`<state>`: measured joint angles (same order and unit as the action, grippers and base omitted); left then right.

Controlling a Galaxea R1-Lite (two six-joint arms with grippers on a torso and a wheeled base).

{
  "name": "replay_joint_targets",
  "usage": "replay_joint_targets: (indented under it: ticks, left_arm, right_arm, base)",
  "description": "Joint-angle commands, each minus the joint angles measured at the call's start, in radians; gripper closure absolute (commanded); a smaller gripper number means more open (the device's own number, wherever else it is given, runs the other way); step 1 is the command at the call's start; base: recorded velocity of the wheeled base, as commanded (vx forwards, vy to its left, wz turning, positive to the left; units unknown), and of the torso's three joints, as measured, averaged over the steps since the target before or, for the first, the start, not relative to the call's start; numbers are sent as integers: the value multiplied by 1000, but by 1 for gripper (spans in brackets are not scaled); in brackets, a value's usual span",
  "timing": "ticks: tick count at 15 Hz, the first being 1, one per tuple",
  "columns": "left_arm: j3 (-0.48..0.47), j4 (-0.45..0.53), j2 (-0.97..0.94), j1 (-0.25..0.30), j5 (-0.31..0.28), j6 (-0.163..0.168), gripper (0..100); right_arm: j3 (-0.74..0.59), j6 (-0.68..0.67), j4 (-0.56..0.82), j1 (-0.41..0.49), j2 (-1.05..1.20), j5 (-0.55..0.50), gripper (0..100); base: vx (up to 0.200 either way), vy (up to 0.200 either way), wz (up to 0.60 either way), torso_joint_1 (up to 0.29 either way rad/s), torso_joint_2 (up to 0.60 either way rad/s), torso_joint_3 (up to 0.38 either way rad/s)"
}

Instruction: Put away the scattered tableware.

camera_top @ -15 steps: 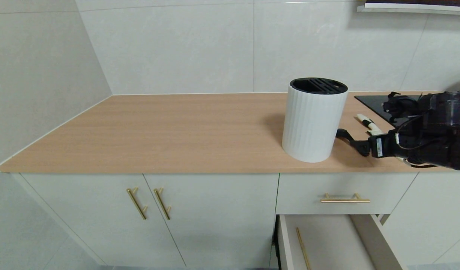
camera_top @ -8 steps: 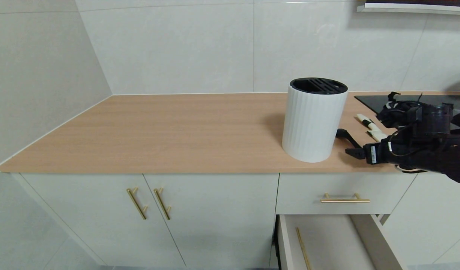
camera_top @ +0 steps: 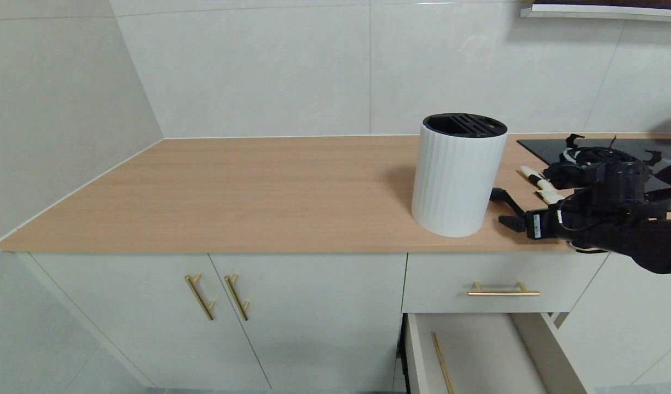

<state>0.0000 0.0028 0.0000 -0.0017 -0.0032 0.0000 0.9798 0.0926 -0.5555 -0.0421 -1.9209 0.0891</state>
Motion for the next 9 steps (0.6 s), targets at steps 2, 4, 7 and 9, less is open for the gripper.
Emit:
replay_joint_targets:
  ticks: [2,4,7,9]
  left_arm:
    - [0,0,0,0,0,0,0]
    - [0,0,0,0,0,0,0]
    - [0,0,0,0,0,0,0]
    - [0,0,0,0,0,0,0]
  right_arm:
    - [13,-39,0,-1,-20,21,0]
    - [22,-62,0,1,-20,31,0]
    - [20,-60,0,1,-26,27,0]
    - [20,-57,0,1,-32,24,0]
  base:
    - [0,0,0,0,0,0]
    - [0,0,0,0,0,0]
    - [0,0,0,0,0,0]
    - [0,0,0,0,0,0]
